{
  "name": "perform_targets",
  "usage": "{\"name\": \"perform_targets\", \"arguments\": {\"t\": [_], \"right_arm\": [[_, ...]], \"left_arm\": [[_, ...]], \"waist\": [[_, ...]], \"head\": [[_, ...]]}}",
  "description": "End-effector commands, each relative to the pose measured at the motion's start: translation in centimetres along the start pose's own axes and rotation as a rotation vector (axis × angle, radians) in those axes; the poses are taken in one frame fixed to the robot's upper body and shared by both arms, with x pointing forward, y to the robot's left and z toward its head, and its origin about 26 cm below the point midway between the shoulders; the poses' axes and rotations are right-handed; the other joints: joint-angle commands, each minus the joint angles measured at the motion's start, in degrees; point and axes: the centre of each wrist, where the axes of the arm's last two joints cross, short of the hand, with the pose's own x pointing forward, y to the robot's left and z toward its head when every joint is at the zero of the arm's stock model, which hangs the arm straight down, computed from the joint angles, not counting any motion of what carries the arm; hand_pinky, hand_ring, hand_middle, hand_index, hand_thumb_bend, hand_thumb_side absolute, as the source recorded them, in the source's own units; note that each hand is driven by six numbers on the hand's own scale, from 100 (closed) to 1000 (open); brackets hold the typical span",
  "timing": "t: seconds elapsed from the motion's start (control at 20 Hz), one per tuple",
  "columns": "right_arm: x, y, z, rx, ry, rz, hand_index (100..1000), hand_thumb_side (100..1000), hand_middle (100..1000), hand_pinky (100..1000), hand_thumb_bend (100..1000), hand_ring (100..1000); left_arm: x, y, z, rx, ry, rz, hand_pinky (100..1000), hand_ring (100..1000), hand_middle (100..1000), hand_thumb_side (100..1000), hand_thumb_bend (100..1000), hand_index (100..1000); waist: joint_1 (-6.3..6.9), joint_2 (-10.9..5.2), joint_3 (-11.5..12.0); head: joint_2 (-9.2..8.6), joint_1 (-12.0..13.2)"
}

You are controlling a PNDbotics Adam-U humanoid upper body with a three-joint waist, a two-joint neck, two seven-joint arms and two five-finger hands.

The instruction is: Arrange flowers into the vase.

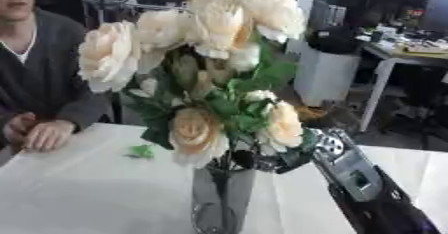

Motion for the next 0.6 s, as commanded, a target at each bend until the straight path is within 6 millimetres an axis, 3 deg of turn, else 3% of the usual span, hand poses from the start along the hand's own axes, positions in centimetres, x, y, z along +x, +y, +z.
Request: {"name": "perform_targets", "arguments": {"t": [0.05, 0.6], "right_arm": [[0.6, -1.1, 0.3, 0.054, -0.033, 0.071, 1000, 629, 1000, 1000, 289, 1000], [-0.8, -1.7, 0.6, -0.041, 0.001, 0.032, 1000, 653, 1000, 1000, 292, 1000]], "left_arm": [[0.6, 0.2, -0.5, -0.007, -0.025, -0.006, 792, 776, 737, 755, 1000, 789], [0.5, 0.2, -0.4, -0.01, -0.021, -0.005, 792, 776, 737, 754, 1000, 789]], "waist": [[0.45, -0.61, -0.1], [0.62, -0.68, 0.3]], "head": [[-0.74, -0.1], [-0.62, -0.4]]}}
